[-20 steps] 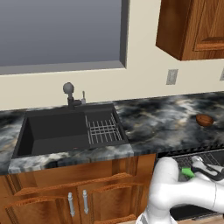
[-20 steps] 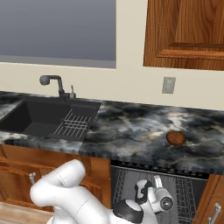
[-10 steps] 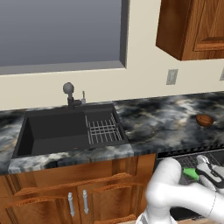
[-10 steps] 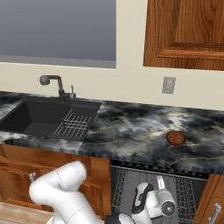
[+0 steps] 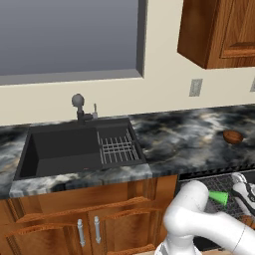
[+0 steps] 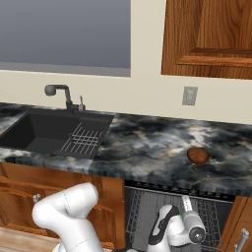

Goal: Pick up the cup and bowl from the counter, place them in the dishwasher, and close the dishwasher door.

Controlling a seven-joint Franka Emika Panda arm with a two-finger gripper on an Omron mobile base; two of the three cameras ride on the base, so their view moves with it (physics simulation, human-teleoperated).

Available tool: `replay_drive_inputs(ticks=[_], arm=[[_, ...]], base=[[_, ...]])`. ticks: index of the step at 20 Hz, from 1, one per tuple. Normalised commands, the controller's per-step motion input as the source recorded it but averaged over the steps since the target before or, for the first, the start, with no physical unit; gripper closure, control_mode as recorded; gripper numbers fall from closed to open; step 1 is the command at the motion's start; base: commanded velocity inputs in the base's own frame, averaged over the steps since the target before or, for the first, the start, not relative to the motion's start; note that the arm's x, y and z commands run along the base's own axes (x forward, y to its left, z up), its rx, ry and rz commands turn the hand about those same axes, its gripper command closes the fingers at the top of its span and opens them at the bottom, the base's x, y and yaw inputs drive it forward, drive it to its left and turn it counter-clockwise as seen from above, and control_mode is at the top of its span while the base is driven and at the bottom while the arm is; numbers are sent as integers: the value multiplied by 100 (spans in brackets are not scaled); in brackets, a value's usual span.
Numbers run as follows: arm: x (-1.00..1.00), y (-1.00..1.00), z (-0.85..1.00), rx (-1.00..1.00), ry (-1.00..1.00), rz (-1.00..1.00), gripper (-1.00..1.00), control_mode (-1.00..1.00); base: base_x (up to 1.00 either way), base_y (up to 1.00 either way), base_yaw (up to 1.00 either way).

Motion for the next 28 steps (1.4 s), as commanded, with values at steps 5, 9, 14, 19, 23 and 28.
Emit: replay_drive_inputs(ticks=[5,9,14,19,23,28], arm=[[0,-7,23,-12,0,0,-100,-100],[-2,-5,30,-14,0,0,-100,-100],[-13,-15,44,-7,0,0,-100,-100],[-23,-16,53,-2,0,0,-100,-100],[-33,-16,63,0,0,0,-100,-100],[-20,-15,57,0,0,0,-100,-100]], base=[[0,0,0],[0,0,0],[0,0,0],[0,0,0],[0,0,0],[0,0,0]])
